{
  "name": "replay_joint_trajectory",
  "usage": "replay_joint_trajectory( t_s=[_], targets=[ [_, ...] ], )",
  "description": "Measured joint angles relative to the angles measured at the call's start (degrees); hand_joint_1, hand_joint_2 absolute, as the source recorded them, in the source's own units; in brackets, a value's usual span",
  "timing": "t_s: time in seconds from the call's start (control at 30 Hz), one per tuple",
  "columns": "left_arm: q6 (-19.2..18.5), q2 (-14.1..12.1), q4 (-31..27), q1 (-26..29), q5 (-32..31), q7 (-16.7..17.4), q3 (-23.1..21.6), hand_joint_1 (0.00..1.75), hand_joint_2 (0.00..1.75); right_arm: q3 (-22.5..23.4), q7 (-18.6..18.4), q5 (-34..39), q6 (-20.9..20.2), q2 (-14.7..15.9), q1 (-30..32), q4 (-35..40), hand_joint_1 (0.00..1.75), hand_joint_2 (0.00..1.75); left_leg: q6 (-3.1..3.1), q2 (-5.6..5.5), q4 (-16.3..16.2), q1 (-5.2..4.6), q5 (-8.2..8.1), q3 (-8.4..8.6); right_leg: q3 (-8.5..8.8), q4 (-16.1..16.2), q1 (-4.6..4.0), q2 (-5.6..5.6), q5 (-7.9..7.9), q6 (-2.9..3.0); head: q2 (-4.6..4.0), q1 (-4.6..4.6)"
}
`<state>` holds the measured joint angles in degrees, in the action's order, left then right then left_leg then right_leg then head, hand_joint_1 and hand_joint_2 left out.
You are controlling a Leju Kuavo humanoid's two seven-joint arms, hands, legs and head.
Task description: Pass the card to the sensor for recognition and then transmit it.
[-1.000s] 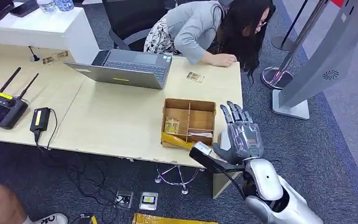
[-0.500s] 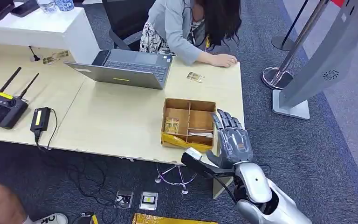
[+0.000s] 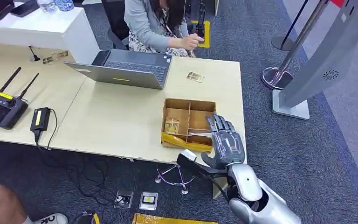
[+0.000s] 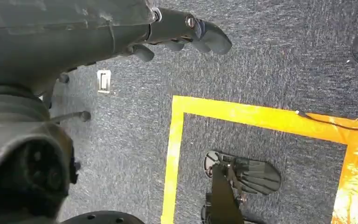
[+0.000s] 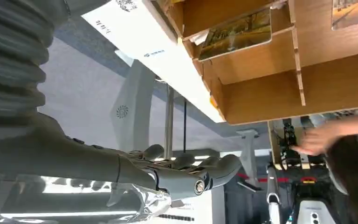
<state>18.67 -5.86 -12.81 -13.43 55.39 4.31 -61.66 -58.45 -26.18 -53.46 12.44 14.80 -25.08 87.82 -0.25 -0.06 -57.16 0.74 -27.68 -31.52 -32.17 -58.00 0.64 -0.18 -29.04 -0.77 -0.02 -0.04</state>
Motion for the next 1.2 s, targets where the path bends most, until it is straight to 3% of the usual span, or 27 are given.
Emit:
replay_joint_trajectory(
  t_s=[0.7,1.2],
  targets=[
    [-0.02,0.33,0.0,-0.25,-0.07,0.22,0.0,0.0,0.0,-0.02,0.74,-0.72,1.73,-3.71,-0.95,-7.32,0.0,1.75,0.0,0.0,0.0,0.01,0.0,0.0,-0.01,0.0,-0.01,0.01,0.0,0.0,0.0,0.0],
    [-0.09,0.55,0.0,-0.31,-0.74,0.55,-0.02,0.0,0.0,-0.17,2.56,-3.52,-0.13,-7.54,-3.52,-10.91,0.0,1.75,-0.01,0.0,0.0,0.02,0.0,0.0,-0.01,-0.01,-0.02,0.02,0.0,0.0,0.0,0.0]
  ],
)
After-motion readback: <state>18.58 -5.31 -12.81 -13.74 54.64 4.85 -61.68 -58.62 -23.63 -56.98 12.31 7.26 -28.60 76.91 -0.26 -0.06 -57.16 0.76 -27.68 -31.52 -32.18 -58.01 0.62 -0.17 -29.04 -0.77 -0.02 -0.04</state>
